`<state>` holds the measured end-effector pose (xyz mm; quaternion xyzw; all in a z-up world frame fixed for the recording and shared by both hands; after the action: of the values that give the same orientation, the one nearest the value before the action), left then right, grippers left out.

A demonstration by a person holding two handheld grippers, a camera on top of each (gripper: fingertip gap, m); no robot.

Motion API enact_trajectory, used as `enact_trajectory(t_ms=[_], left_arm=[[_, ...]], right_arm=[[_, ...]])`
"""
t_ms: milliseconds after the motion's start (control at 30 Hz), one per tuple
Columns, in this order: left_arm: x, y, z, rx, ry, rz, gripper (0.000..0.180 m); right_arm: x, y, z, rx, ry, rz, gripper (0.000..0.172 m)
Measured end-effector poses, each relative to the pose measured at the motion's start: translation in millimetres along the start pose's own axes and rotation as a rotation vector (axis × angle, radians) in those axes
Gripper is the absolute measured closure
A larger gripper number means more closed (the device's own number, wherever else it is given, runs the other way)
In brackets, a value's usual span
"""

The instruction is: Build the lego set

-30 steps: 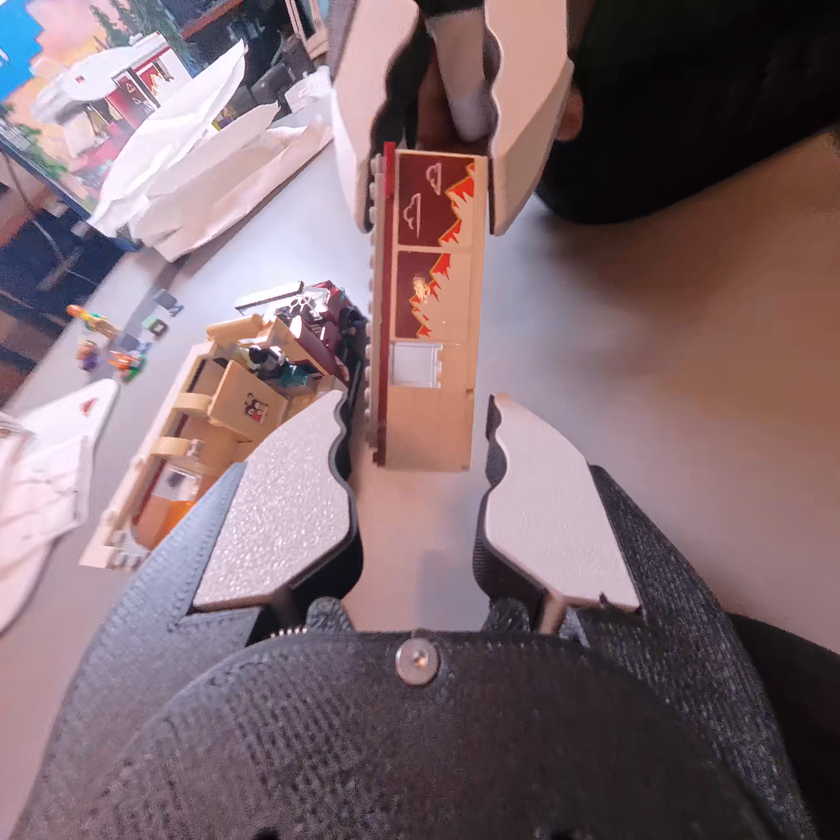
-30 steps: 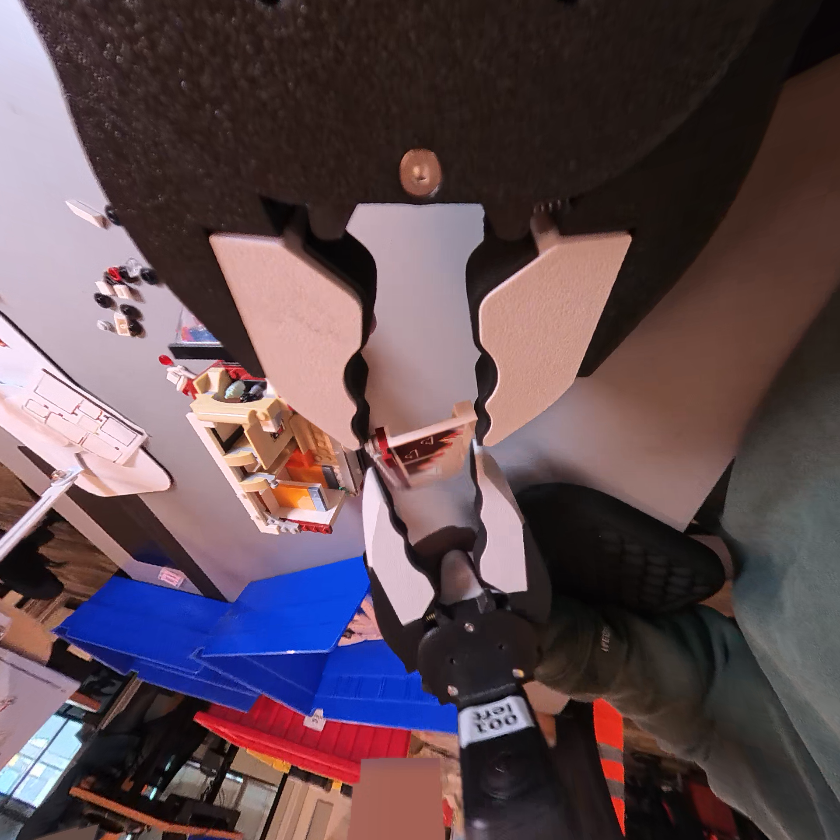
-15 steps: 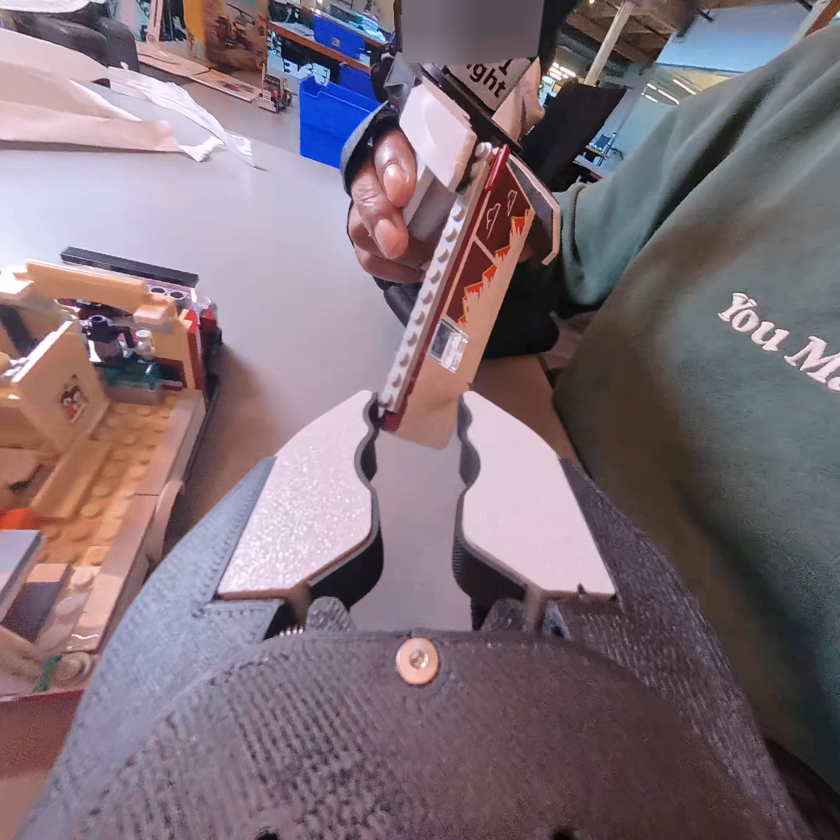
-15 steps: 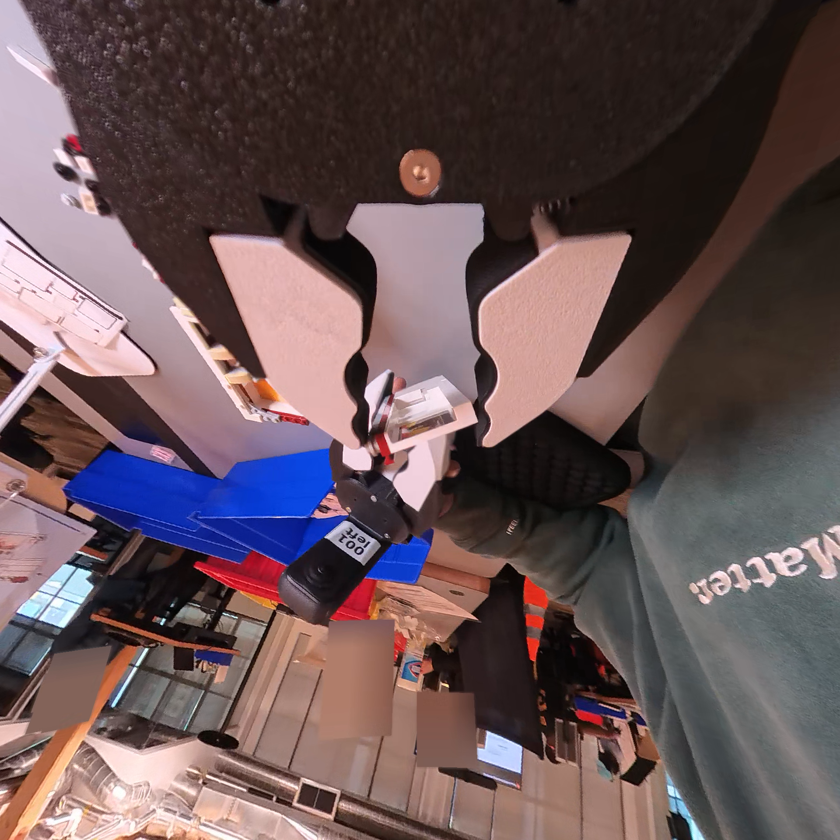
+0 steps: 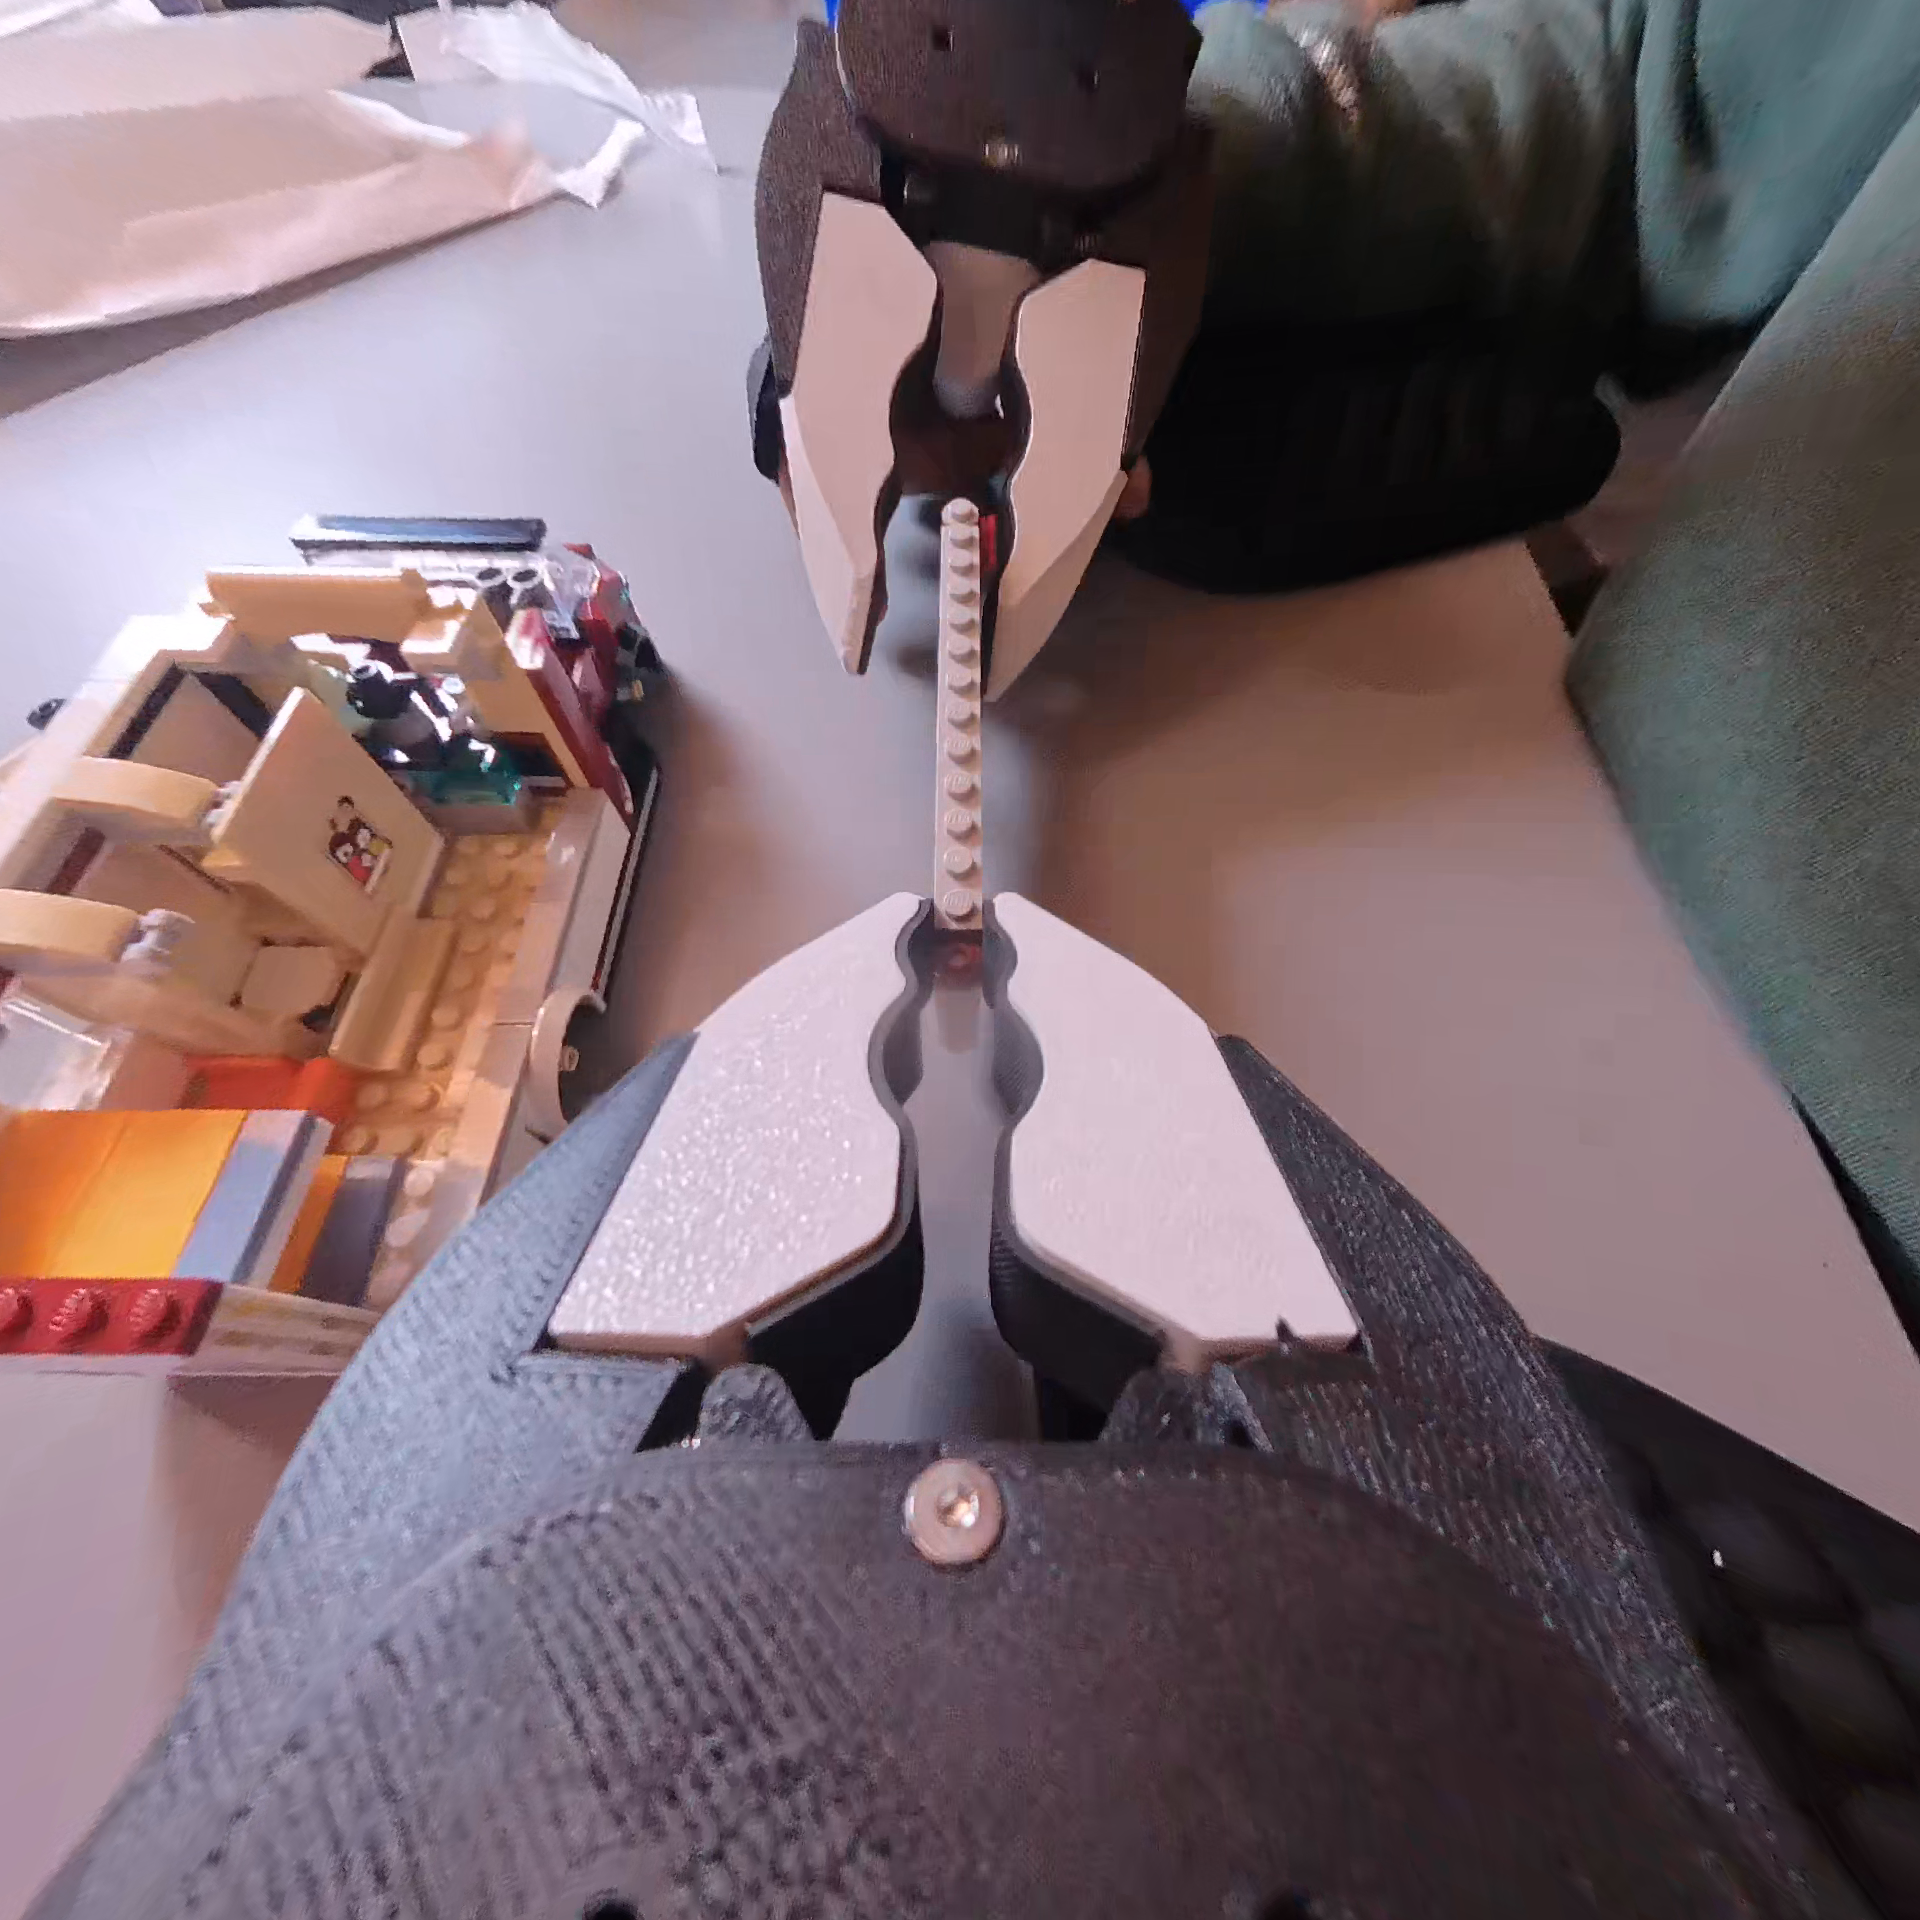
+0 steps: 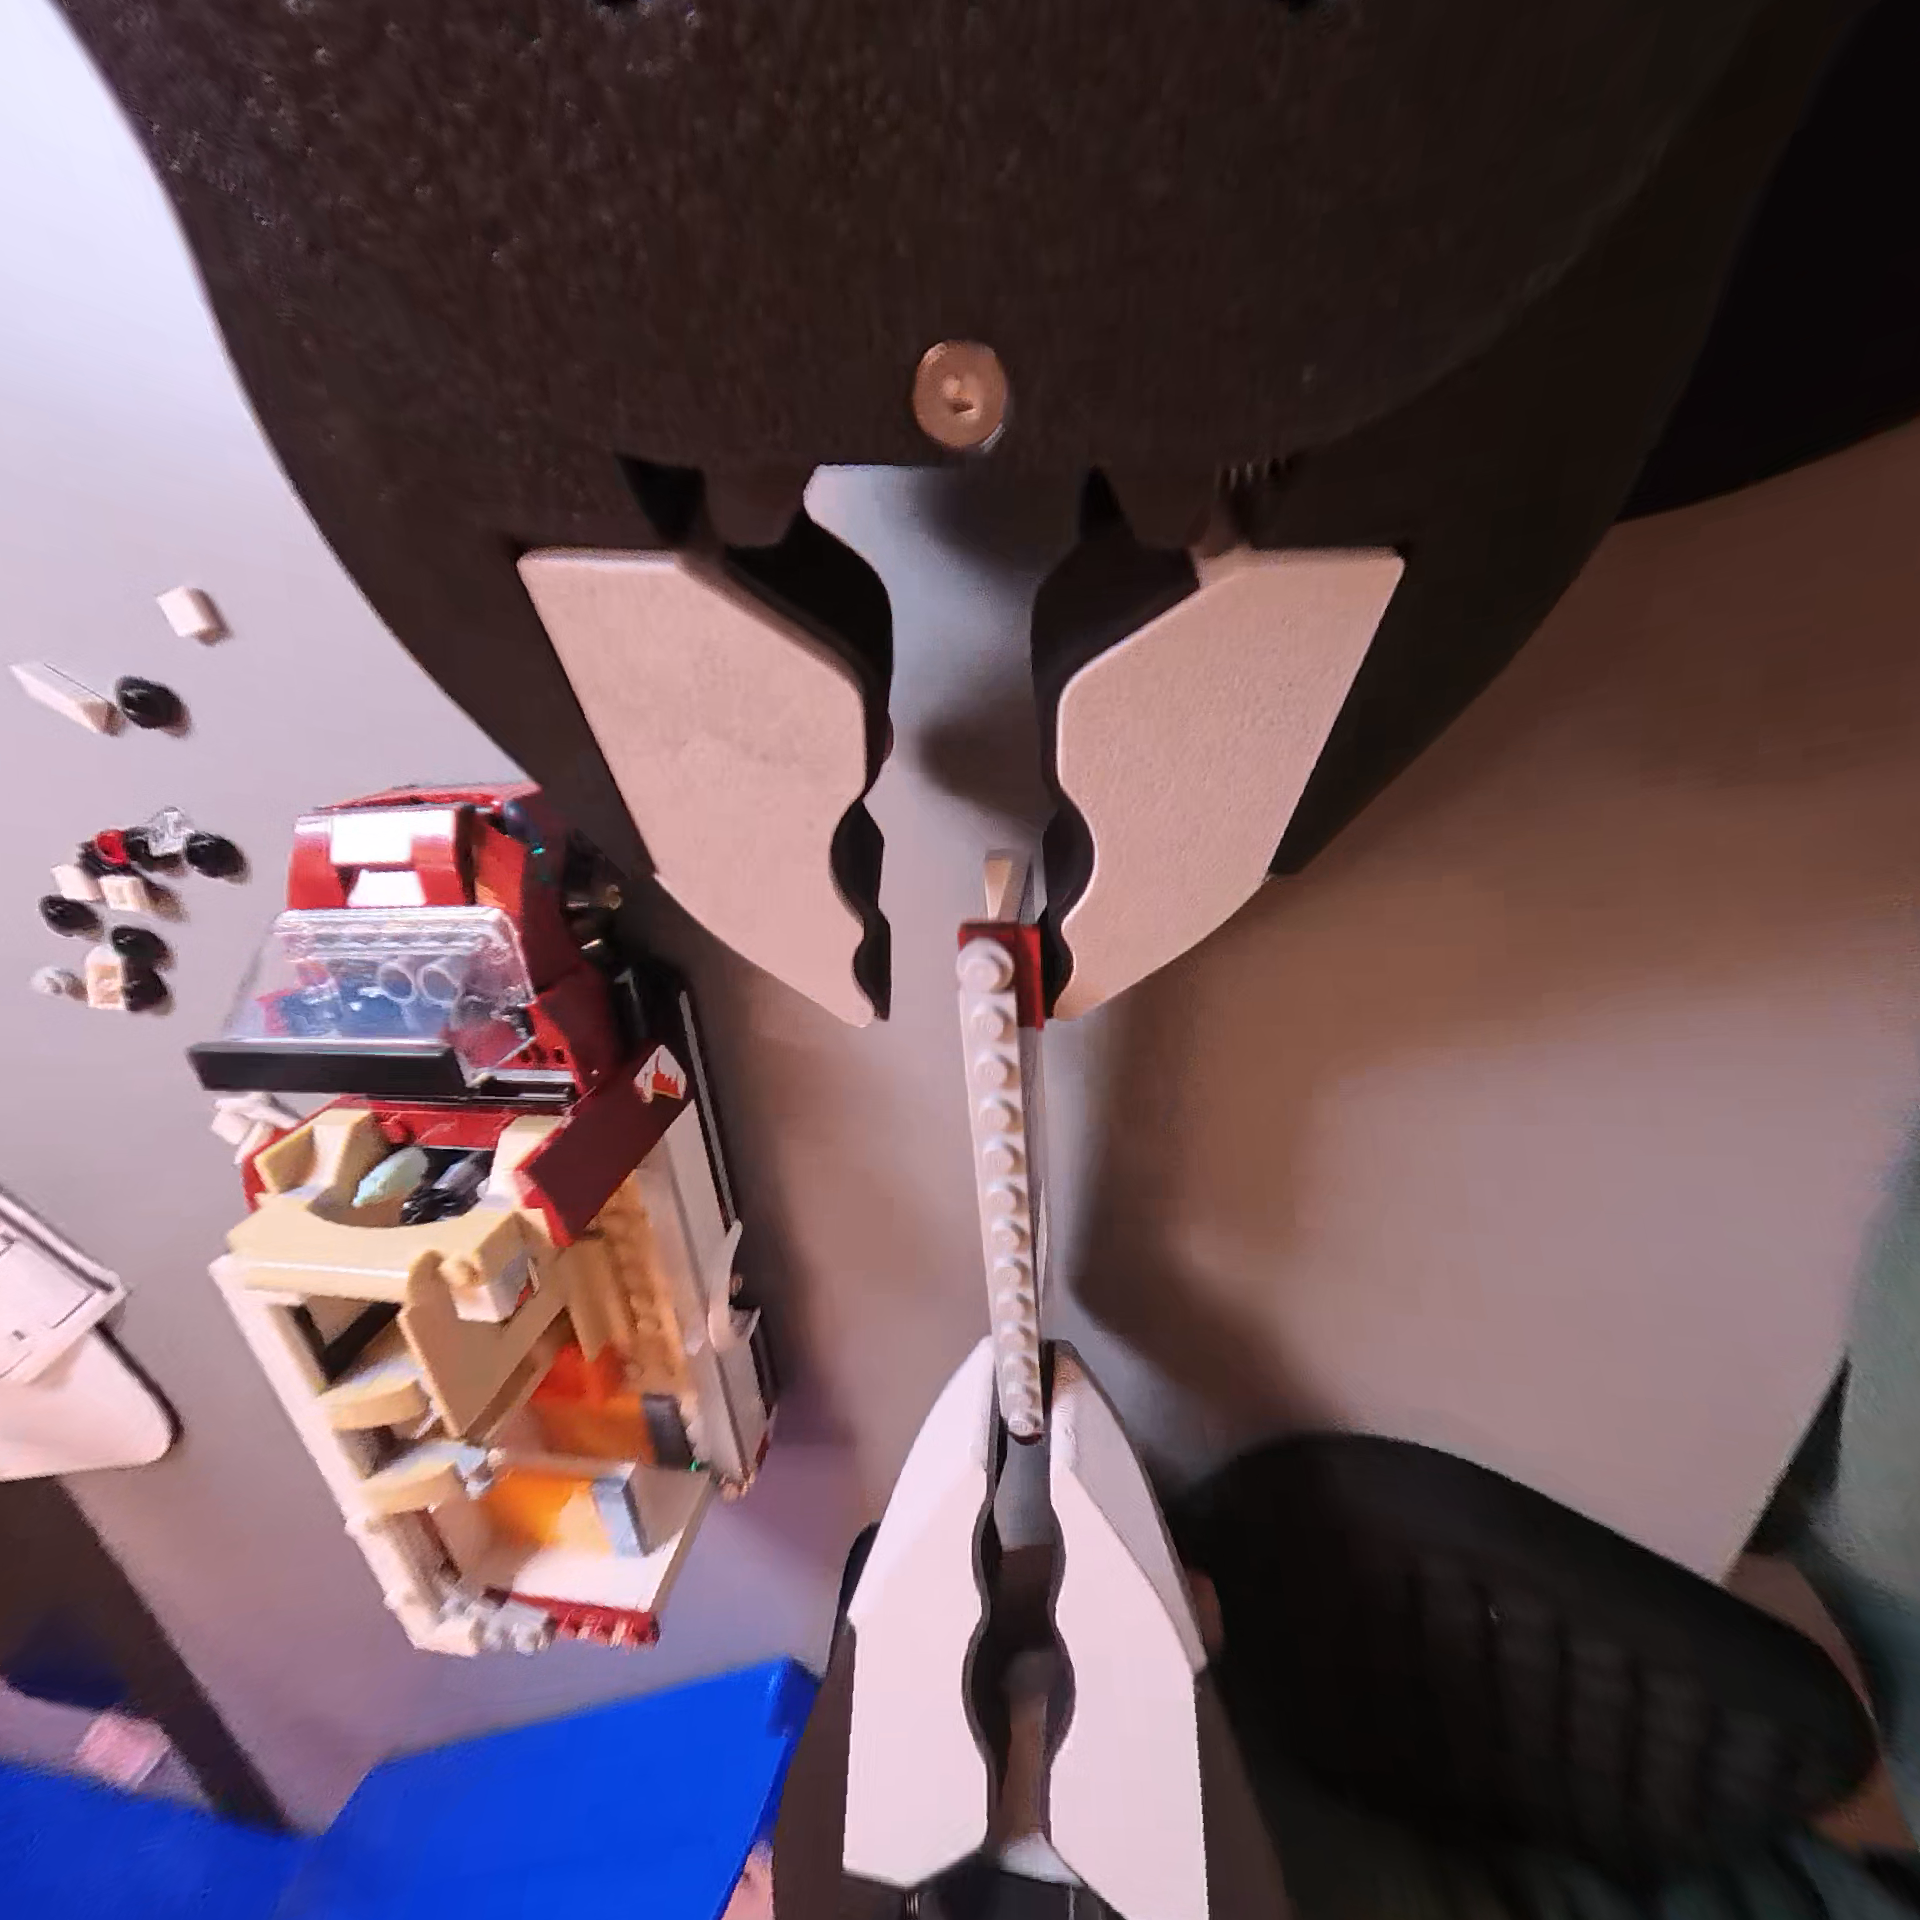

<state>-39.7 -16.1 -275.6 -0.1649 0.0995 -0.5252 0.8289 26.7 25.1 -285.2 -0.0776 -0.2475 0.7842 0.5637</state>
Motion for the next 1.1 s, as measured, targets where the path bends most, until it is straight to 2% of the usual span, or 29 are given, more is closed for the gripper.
enact_trajectory(t_ms=[167, 267, 333, 533, 667, 767, 900, 1100], left_arm=[[-3, 3, -7, -0.043, 0.003, 0.012, 0.172], [-4, 4, -9, -0.058, 0.012, 0.028, 0.171], [-7, 5, -10, -0.07, 0.009, 0.047, 0.164], [-10, 5, -15, -0.107, 0.022, 0.072, 0.164], [-11, 4, -16, -0.106, 0.02, 0.074, 0.164], [-11, 5, -15, -0.106, 0.028, 0.081, 0.165], [-12, 4, -14, -0.1, 0.06, 0.1, 0.172], [-12, 2, -15, -0.096, 0.093, 0.107, 0.172]], right_arm=[[2, 4, -10, -0.081, 0.007, -0.004, 0.147], [5, 3, -12, -0.117, 0.031, -0.009, 0.156], [6, 2, -13, -0.131, 0.064, 0.002, 0.159], [11, -11, -13, -0.135, 0.113, 0.022, 0.148], [59, -47, -14, -0.088, 0.189, -0.082, 0.148], [105, -63, -37, -0.178, 0.188, -0.162, 0.148], [144, -57, -58, -0.287, 0.166, -0.137, 0.148], [155, -38, -72, -0.371, 0.153, -0.001, 0.149]])
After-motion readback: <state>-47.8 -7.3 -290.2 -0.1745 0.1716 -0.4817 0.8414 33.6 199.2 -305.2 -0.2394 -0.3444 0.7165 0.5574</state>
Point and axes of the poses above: each gripper's, where its closed fingertips meet, y out along the fingers, z out of its top, x = y × z across the jaws, the point moved 1 cm from there along -y, back along the fingers, and after that the axes turned 5 degrees about x, right-handed, at the moved point
